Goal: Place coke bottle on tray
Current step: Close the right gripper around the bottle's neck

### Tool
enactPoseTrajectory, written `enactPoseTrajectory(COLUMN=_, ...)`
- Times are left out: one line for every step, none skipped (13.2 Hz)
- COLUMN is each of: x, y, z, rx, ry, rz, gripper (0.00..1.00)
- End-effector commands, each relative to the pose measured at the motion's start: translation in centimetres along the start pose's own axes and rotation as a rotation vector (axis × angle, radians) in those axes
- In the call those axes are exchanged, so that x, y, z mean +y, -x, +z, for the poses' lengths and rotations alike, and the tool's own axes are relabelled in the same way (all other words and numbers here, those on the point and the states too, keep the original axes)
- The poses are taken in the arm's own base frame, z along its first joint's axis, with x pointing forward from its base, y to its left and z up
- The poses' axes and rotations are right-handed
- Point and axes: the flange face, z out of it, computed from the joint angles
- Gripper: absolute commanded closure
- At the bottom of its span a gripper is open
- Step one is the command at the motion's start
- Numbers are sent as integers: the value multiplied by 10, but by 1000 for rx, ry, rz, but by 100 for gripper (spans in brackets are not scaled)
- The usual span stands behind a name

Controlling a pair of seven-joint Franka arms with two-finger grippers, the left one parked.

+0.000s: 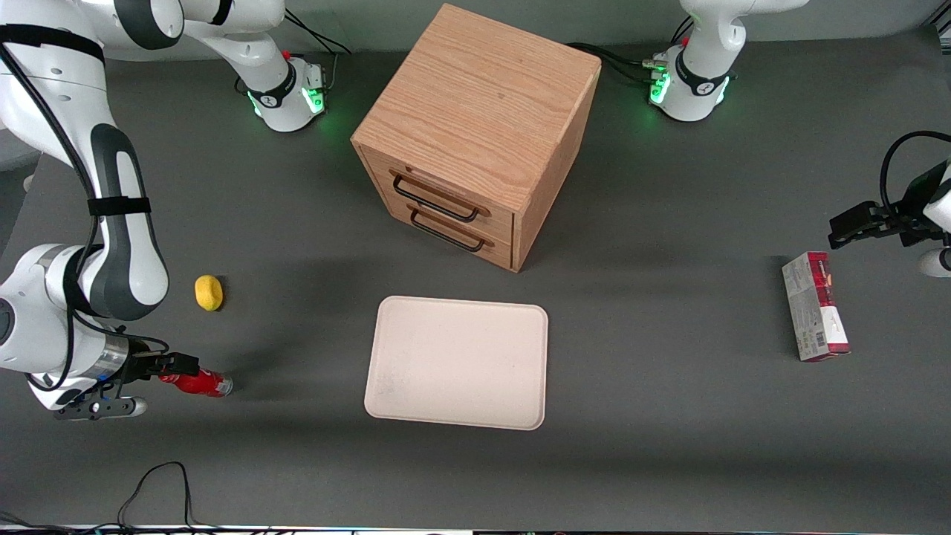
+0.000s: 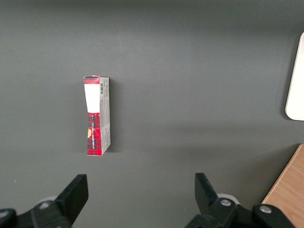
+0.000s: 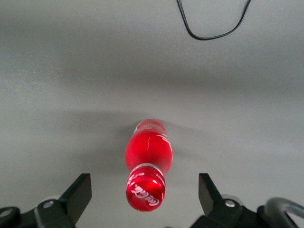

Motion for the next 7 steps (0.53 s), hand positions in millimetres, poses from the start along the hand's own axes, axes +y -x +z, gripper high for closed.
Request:
enactPoseTrajectory(x=2, y=-2, z=2, rx=11, ry=4, rz=-20, gripper=15)
enactPoseTrajectory(x=3, y=-2, z=2, rx=10, ry=2, rz=-10, gripper=99)
enactPoseTrajectory(x=12, y=0, z=2, rx=10, ry=0, rz=1, gripper=100)
enactPoseTrajectory(x=14, y=0, z=2, rx=8, ry=-1, rz=3, gripper=100)
enactPoseTrajectory(x=15, y=0, z=2, rx=8, ry=0, rz=4, gripper=100)
enactPoseTrajectory(x=15, y=0, z=2, rx=7, ry=0, rz=6, gripper=100)
enactPoseTrajectory(x=15, y=0, z=2, rx=8, ry=0, rz=9, gripper=100)
